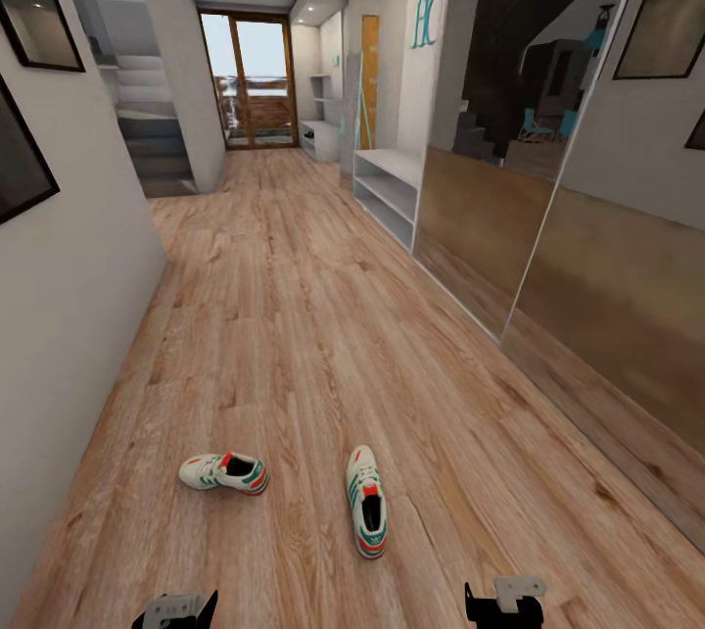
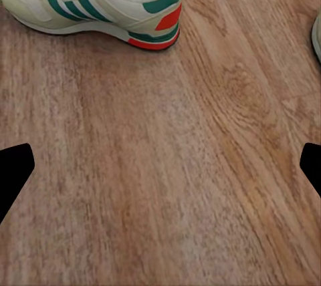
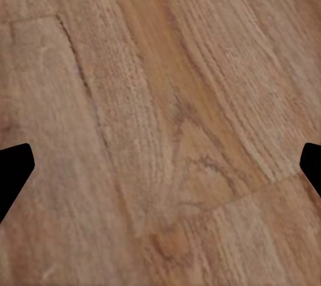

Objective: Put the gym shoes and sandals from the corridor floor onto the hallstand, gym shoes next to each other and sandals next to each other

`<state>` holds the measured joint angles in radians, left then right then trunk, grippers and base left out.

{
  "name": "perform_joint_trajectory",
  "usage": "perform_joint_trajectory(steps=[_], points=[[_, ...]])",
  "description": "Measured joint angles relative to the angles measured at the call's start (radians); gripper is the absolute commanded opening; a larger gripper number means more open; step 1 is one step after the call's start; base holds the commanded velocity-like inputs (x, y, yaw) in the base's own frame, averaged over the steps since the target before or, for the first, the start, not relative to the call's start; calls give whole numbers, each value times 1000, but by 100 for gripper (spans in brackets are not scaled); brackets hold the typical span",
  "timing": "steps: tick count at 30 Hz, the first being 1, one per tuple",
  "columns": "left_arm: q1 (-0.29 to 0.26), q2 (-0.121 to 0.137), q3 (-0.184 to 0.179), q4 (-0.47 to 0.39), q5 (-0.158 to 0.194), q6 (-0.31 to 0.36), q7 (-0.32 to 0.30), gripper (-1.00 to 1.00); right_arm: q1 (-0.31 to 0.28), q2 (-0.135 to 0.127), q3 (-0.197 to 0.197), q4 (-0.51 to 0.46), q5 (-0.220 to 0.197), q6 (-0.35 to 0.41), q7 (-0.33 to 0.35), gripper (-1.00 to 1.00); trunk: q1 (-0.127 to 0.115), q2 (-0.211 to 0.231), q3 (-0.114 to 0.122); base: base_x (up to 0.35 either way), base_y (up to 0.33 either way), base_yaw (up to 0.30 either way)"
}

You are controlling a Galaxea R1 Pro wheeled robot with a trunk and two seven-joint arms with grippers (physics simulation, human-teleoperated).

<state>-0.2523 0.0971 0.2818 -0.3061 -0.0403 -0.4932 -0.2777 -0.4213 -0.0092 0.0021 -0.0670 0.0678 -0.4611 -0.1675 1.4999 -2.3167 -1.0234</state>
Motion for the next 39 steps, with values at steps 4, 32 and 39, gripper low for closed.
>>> perform_joint_trajectory(steps=[4,32,39], points=[[0,0,0,0,0,0,0,100,0,0,0,-1,-1,0,0,100,0,0,0,10,8,0],[-61,4,2,-10,3,37,4,100,0,7,-2,-253,-2,113,-4,100,0,0,0,1,1,0],[-149,3,1,-9,1,146,2,100,-3,6,-2,-432,-3,364,-6,100,0,0,0,0,0,0]])
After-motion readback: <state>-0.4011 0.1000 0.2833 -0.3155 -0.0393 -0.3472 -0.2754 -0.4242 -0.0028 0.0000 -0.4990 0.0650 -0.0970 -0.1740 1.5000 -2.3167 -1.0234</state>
